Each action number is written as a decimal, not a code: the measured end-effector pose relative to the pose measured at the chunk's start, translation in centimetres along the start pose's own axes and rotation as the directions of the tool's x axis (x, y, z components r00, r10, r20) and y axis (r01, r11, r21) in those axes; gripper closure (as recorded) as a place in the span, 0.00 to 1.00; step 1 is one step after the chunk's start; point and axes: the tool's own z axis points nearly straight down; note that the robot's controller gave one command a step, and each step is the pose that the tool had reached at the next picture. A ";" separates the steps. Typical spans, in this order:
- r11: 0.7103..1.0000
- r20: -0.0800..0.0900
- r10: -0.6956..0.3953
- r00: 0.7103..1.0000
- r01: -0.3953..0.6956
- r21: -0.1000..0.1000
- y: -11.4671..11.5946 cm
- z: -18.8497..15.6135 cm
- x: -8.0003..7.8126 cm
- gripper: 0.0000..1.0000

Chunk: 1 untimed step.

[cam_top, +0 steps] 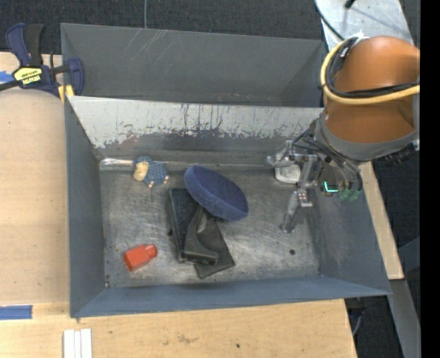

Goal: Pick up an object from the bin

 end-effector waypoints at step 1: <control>0.960 0.016 -0.280 0.960 0.280 0.005 4.2 14.2 -2.8 0.00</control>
Offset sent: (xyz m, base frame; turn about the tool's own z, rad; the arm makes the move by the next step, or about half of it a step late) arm 0.0241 0.0433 -0.1444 -0.2863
